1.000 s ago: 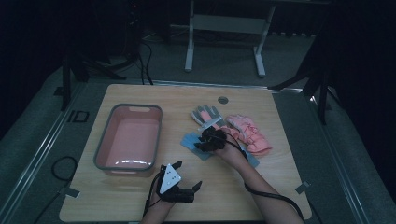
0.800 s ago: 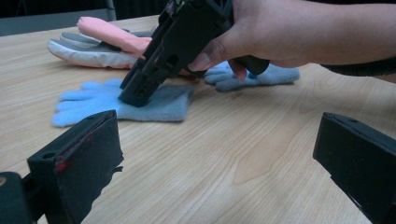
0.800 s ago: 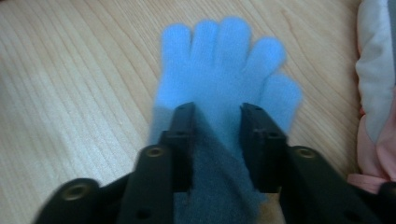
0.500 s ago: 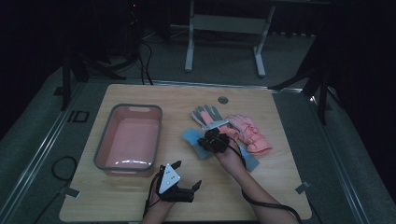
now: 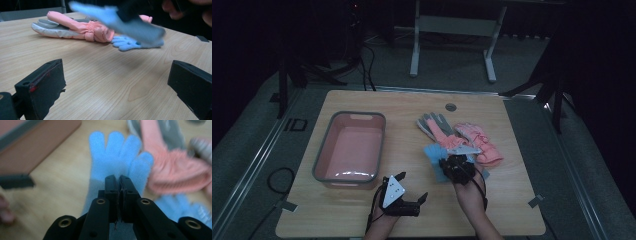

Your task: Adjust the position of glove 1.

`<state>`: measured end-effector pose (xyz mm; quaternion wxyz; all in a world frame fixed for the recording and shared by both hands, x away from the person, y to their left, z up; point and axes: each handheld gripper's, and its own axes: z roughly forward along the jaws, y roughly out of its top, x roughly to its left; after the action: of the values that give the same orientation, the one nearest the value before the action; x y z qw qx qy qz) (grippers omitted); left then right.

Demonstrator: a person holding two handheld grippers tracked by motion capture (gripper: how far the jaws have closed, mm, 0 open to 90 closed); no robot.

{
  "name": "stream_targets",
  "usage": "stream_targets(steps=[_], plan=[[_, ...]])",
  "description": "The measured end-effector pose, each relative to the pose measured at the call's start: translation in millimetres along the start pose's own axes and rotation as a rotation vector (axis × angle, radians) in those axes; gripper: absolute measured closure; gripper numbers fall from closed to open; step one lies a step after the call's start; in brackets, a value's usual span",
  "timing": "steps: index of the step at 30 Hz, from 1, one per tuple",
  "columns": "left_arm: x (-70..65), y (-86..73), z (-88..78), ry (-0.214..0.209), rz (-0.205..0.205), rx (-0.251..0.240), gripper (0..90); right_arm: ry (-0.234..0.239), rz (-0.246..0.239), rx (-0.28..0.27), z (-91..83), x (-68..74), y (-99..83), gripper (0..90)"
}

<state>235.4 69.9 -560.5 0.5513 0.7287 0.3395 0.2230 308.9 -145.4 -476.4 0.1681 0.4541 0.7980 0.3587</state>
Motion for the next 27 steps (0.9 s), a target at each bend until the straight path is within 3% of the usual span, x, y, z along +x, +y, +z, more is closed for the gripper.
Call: stream_targets(steps=[4, 5, 11, 20, 25, 27], plan=[[-0.8, -0.1, 0.1, -0.002, 0.000, 0.001, 1.2, -0.029, 0.025, 0.015, 1.9, 4.6, -16.3, 86.0], [-1.2, 0.0, 0.1, -0.003, 0.006, 0.001, 1.2, -0.032, 0.055, 0.029, 5.8, 3.0, -26.9, 86.0], [-1.2, 0.2, 0.5, -0.005, 0.005, 0.006, 1.2, -0.055, 0.104, 0.064, 16.7, -4.5, -44.3, 85.8], [-1.1, 0.1, 0.4, -0.005, 0.005, 0.005, 1.2, -0.056, 0.099, 0.101, 34.9, -4.0, -60.1, 84.0], [-0.9, 0.3, 0.6, -0.009, 0.005, 0.007, 1.2, -0.027, 0.120, 0.090, 36.1, -5.9, -58.6, 73.1], [-0.9, 0.3, 0.6, -0.010, 0.005, 0.007, 1.2, -0.018, 0.097, 0.072, 31.2, -6.1, -55.1, 67.1]])
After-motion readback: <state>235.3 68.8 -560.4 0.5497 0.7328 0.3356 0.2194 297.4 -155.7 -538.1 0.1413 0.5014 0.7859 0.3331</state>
